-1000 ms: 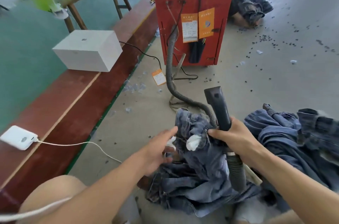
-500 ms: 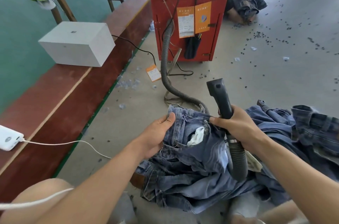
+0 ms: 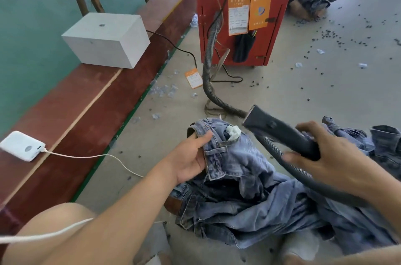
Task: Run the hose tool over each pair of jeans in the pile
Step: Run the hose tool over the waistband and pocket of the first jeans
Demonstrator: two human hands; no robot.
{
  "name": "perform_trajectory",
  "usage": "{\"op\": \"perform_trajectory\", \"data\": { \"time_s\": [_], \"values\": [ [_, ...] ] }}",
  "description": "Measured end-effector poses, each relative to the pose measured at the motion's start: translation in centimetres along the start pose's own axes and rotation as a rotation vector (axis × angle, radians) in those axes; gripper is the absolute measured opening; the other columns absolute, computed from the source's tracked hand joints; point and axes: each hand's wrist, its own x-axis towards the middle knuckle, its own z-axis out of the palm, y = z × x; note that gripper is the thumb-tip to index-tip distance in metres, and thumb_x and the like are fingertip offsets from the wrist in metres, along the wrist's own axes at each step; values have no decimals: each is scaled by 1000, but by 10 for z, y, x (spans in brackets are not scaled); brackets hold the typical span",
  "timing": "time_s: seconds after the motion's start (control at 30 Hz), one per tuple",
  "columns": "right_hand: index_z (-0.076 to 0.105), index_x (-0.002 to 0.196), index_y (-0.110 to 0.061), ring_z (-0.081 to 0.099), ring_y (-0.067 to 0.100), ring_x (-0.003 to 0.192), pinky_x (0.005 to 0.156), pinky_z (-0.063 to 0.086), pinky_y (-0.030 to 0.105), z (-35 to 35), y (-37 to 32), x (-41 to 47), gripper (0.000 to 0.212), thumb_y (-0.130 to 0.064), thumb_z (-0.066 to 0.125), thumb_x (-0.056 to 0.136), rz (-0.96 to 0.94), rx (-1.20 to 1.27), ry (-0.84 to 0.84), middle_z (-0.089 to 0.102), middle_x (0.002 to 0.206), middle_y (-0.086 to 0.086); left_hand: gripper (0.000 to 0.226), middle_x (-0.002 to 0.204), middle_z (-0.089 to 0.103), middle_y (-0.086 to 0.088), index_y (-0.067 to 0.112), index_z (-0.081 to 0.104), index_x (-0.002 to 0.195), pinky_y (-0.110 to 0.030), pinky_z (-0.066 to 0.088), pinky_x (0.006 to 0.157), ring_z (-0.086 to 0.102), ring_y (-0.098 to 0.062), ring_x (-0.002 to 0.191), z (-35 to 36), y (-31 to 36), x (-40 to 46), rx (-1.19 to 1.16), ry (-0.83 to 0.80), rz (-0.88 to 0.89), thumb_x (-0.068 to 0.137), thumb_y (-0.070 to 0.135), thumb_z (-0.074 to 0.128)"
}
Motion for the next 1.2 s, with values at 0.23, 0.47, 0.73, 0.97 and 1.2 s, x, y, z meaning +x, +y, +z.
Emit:
{"op": "perform_trajectory", "data": {
  "time_s": [0.23,0.47,0.73,0.97,1.2],
  "values": [
    [37,117,-52,56,-4,69,57,40,16,14,-12,-5,53,-86,22,80,-285,-256,-80,57,83,-27,53,140,63,-19,8,56,143,-45,57,98,63,-34,127,4,2,-1,-43,-90,-43,113,38,26],
    [46,108,-49,55,-3,57,50,44,22,17,-14,7,44,-85,34,86,-236,-122,115,55,66,-23,60,140,62,-21,10,54,145,-50,49,107,59,-37,130,3,-3,4,-115,-77,-74,111,47,22],
    [40,95,-50,54,-2,52,47,43,20,31,-9,3,69,-102,4,71,-269,-219,-13,56,62,-20,62,144,59,-22,9,56,144,-55,33,120,54,-38,136,9,-8,9,-132,-45,-115,111,48,23],
    [54,104,-46,60,2,58,50,48,26,13,-1,5,44,-82,44,80,-238,-21,110,60,62,-17,49,146,57,-21,6,54,145,-51,35,121,52,-36,138,12,-6,12,-157,2,-33,111,33,33],
    [43,104,-47,58,1,60,53,45,19,39,-24,5,39,-81,40,85,-300,-188,-16,57,69,-21,57,138,62,-22,12,60,140,-51,44,112,60,-36,127,13,-12,12,-152,-115,-70,110,46,26]
  ]
}}
